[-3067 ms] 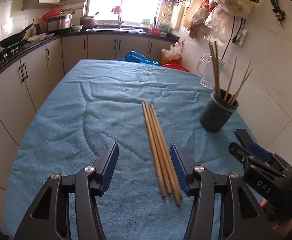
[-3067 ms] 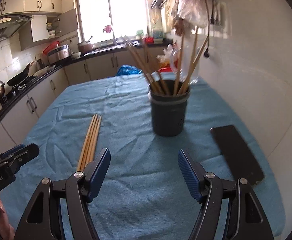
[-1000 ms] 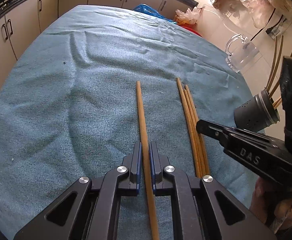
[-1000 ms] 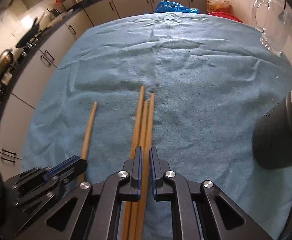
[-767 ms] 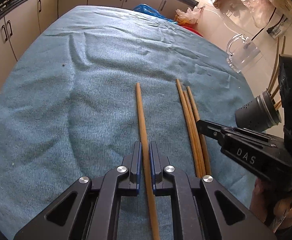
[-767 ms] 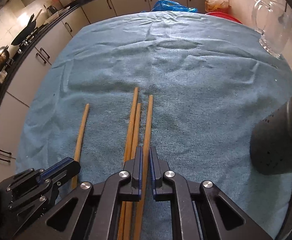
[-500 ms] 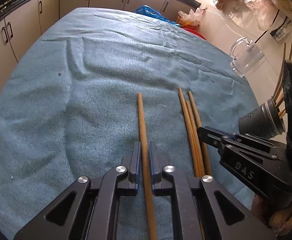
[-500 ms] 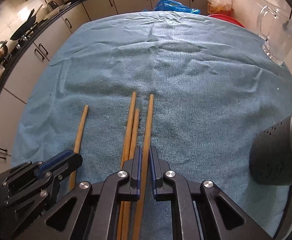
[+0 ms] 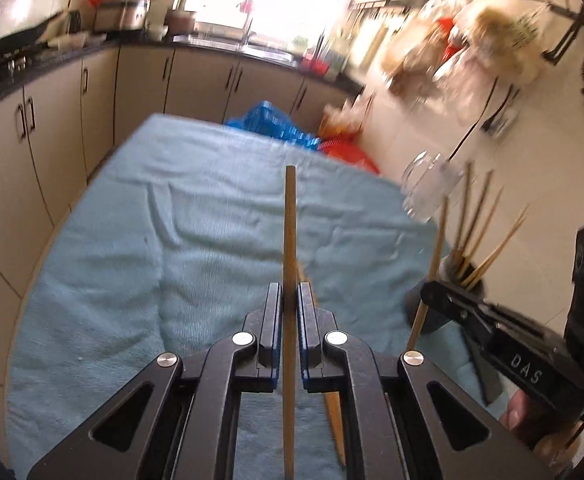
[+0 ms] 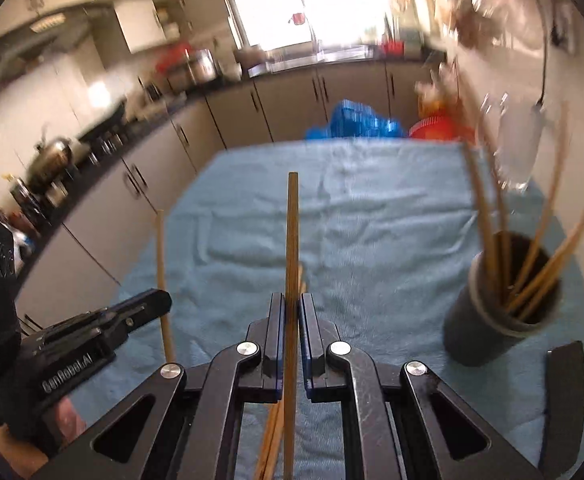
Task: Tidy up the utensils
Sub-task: 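Lift the chopstick upright with the left gripper toward the cup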
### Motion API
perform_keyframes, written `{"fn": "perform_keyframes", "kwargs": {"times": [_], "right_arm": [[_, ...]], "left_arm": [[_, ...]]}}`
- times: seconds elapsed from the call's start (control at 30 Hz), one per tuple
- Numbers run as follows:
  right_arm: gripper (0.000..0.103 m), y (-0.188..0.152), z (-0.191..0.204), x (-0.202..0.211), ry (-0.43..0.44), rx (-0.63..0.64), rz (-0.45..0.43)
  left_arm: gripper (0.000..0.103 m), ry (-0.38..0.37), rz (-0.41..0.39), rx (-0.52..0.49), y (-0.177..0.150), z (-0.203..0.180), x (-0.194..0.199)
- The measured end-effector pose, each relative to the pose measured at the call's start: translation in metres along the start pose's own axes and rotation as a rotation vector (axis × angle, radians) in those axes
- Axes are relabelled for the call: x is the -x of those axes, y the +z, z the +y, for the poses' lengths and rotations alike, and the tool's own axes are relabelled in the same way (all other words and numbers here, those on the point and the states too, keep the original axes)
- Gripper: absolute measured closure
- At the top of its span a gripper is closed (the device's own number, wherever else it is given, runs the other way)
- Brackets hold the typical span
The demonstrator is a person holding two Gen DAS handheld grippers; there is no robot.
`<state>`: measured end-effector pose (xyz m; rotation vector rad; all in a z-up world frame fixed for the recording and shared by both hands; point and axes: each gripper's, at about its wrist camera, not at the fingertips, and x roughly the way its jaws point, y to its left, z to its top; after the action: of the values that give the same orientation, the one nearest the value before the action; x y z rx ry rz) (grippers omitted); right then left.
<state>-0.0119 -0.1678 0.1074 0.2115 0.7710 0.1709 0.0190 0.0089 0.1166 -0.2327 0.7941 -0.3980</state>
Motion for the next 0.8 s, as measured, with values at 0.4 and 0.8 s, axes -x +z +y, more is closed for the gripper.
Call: {"fn": "perform_keyframes", "kwargs": {"times": [0.4, 0.8], "right_arm": [[0.096, -0.021, -0.004, 0.062, 0.014, -0.047, -0.190], [0.096, -0.019, -0.031, 0.089, 0.007, -0.109, -0.253]], "left_arm": [[0.096, -0.011, -0.079, -0.045, 0.005, -0.018, 0.035], [0.096, -0.027, -0.102, -0.069, 0.008, -0.032, 0.045]]}}
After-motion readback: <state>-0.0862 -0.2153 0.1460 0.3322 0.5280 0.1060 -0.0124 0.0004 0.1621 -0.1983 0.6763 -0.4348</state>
